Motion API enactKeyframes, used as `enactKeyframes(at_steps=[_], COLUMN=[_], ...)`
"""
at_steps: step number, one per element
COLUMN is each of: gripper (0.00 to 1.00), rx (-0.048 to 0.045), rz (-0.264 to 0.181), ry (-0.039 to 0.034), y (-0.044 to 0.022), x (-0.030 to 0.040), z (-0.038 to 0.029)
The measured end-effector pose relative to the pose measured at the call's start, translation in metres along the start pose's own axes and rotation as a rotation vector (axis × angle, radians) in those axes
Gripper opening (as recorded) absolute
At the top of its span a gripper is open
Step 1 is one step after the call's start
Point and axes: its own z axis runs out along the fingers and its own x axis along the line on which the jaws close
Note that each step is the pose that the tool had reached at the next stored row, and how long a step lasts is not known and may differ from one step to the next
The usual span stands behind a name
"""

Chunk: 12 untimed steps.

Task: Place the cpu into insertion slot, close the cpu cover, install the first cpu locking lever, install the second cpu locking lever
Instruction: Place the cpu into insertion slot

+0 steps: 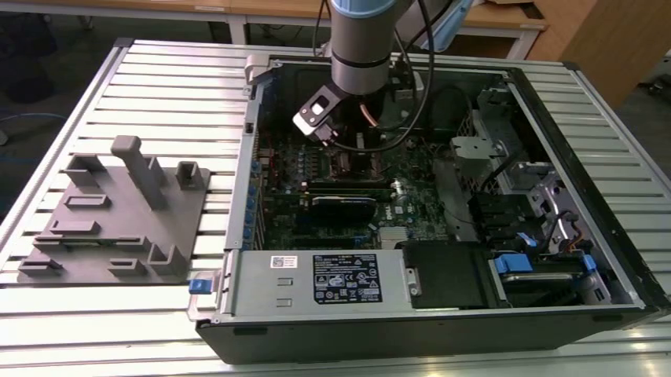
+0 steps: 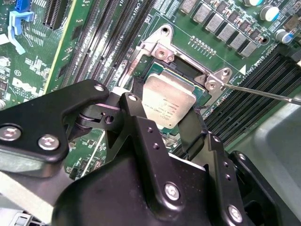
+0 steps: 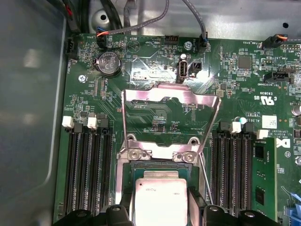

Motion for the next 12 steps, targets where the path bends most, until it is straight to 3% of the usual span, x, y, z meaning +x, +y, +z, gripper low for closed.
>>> enactKeyframes(at_steps=[12], gripper=[0.54], rx=[-0.0006], rz=[0.031], ry=[-0.0025], y=[0.0007], x=[0.0018], z=[-0.0005])
